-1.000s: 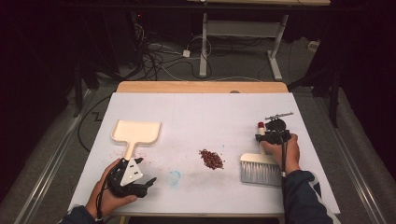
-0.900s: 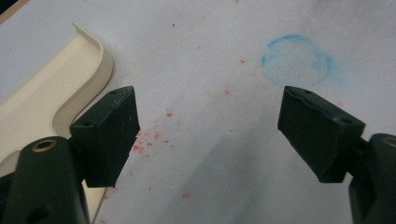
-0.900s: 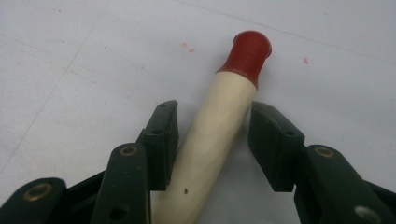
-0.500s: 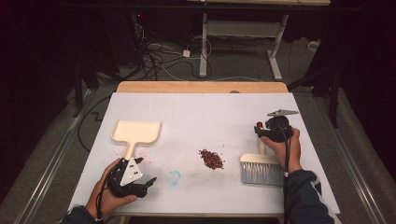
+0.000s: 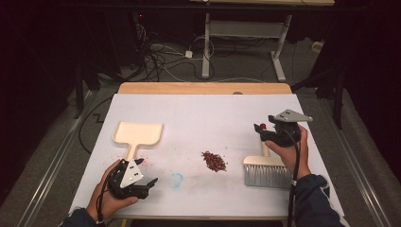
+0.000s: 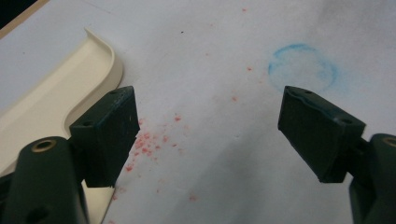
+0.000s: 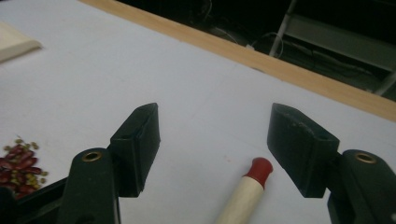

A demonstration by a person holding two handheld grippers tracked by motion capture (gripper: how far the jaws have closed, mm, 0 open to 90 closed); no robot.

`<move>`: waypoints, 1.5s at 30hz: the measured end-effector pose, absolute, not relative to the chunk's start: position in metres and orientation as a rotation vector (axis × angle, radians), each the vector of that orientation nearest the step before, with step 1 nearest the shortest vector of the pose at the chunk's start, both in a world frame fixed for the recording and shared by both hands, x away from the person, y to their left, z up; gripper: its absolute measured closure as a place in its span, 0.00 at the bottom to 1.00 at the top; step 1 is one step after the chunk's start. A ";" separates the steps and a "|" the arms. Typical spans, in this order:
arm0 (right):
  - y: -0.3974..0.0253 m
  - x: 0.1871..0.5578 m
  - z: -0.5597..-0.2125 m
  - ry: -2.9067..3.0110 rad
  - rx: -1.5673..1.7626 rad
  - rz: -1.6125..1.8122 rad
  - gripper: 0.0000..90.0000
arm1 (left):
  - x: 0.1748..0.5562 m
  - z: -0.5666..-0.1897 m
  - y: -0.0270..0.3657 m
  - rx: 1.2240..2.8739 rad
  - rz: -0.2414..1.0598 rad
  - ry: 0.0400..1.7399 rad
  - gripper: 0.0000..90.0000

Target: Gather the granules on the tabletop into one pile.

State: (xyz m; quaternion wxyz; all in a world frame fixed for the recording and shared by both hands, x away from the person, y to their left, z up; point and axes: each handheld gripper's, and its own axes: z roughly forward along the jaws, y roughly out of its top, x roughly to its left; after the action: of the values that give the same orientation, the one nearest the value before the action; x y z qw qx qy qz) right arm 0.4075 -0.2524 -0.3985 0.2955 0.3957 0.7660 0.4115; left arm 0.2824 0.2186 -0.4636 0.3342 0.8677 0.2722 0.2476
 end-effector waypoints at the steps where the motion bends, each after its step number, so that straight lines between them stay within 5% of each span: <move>1: -0.253 0.404 -0.396 2.035 1.040 1.111 0.39 | 0.283 -0.463 0.219 2.263 0.648 0.712 0.21; 27: -0.249 0.339 -0.382 1.949 0.841 1.147 0.23 | 0.292 -0.460 0.215 2.237 0.648 0.687 0.21; 45: -0.272 0.298 -0.422 1.993 0.784 1.042 0.23 | 0.295 -0.461 0.211 2.249 0.635 0.679 0.21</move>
State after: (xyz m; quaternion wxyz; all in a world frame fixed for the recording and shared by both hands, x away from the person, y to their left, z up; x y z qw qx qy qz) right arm 0.2983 -0.2724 -0.4225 0.3708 0.3057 0.7772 0.4061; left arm 0.2953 0.2106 -0.4613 0.3467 0.8668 0.2616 0.2448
